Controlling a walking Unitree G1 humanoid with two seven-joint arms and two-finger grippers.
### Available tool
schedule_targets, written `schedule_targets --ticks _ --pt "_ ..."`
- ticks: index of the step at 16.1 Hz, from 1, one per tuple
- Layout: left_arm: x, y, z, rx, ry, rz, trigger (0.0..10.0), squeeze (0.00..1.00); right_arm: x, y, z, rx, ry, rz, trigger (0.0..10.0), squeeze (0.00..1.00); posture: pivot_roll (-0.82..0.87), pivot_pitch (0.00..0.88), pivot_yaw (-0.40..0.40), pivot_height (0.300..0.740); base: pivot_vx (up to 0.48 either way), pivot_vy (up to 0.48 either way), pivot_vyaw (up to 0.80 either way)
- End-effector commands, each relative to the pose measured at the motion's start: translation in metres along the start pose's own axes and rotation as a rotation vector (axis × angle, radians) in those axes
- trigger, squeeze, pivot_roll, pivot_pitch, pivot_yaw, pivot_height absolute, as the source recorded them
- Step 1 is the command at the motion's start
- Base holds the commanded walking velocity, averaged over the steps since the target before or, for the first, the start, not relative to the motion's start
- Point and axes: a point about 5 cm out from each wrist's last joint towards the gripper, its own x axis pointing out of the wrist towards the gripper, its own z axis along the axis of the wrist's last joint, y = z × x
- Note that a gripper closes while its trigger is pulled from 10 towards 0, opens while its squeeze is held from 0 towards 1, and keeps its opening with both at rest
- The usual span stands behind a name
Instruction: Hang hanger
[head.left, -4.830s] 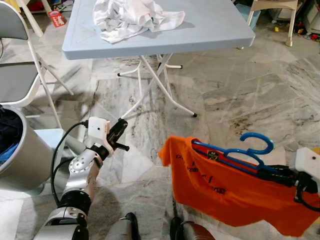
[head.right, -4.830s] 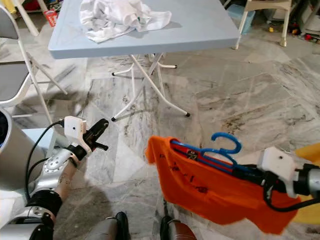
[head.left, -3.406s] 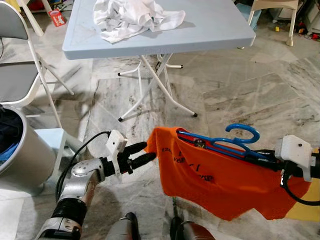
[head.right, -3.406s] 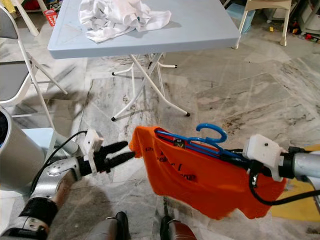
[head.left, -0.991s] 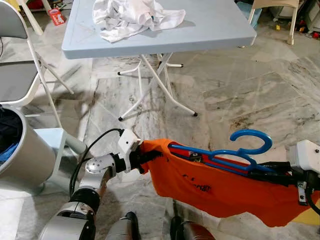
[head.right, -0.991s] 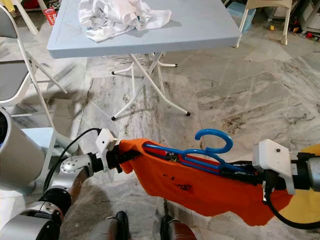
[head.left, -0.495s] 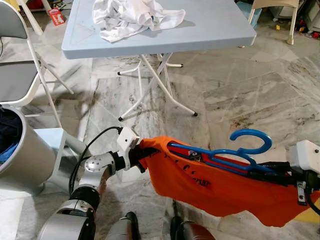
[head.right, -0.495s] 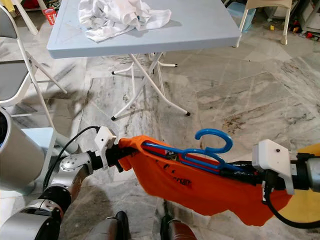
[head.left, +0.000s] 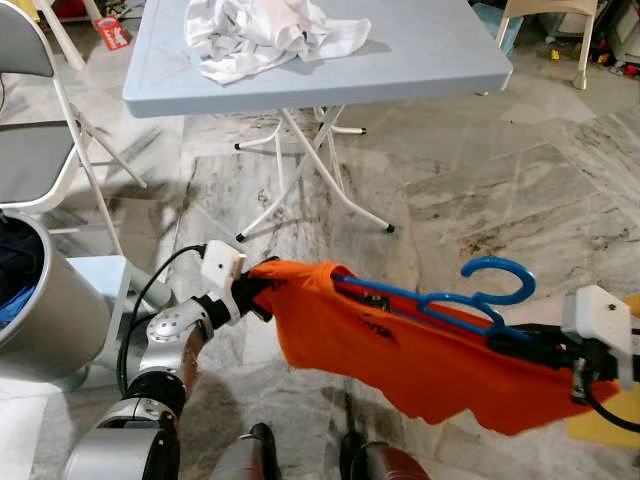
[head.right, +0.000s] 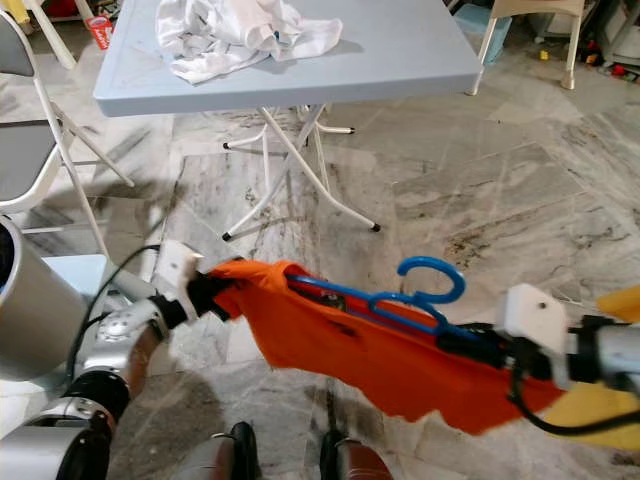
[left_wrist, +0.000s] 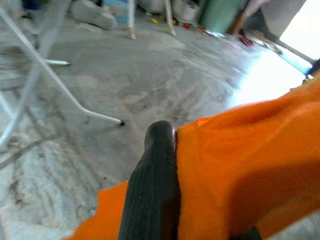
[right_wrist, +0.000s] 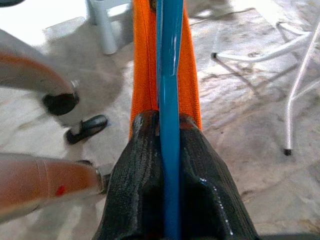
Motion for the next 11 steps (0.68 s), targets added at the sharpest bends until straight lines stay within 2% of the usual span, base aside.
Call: schedule_targets --ticks 1,4,6,7,8,9,11 --pt "-0.017 0.022 0.007 -0.022 -0.043 0.129 0.0 0.0 0.0 0.0 -0.014 0.029 0.05 -0.042 10.0 0.0 -0.12 0.239 -0.014 0.74 0.0 0.0 0.0" --pt "-0.024 0.028 0.005 -0.048 -0.057 0.192 0.0 0.0 0.014 -0.002 -0.026 0.062 0.014 -0.122 10.0 0.0 -0.11 0.237 -0.016 0.74 0.0 0.0 0.0" --pt "-0.03 0.036 0.006 -0.08 -0.067 0.256 0.0 0.0 0.012 -0.003 -0.033 0.095 -0.001 -0.133 10.0 0.0 -0.1 0.235 -0.013 0.74 0.0 0.0 0.0" --pt "-0.034 0.041 0.006 -0.101 -0.065 0.298 0.0 0.0 0.007 -0.002 -0.037 0.107 0.005 -0.115 10.0 0.0 -0.1 0.233 -0.015 0.74 0.0 0.0 0.0" --pt "-0.043 0.052 0.006 -0.147 -0.06 0.374 0.0 0.0 -0.007 0.0 -0.042 0.093 0.044 -0.076 10.0 0.0 -0.1 0.233 -0.014 0.74 0.0 0.0 0.0" --pt "-0.044 0.054 0.006 -0.156 -0.062 0.387 0.0 0.0 -0.012 0.0 -0.042 0.086 0.058 -0.062 10.0 0.0 -0.1 0.233 -0.014 0.74 0.0 0.0 0.0" --pt "-0.044 0.057 0.009 -0.166 -0.072 0.408 0.0 0.0 -0.036 0.002 -0.05 0.053 0.154 -0.026 10.0 0.0 -0.1 0.234 -0.019 0.74 0.0 0.0 0.0"
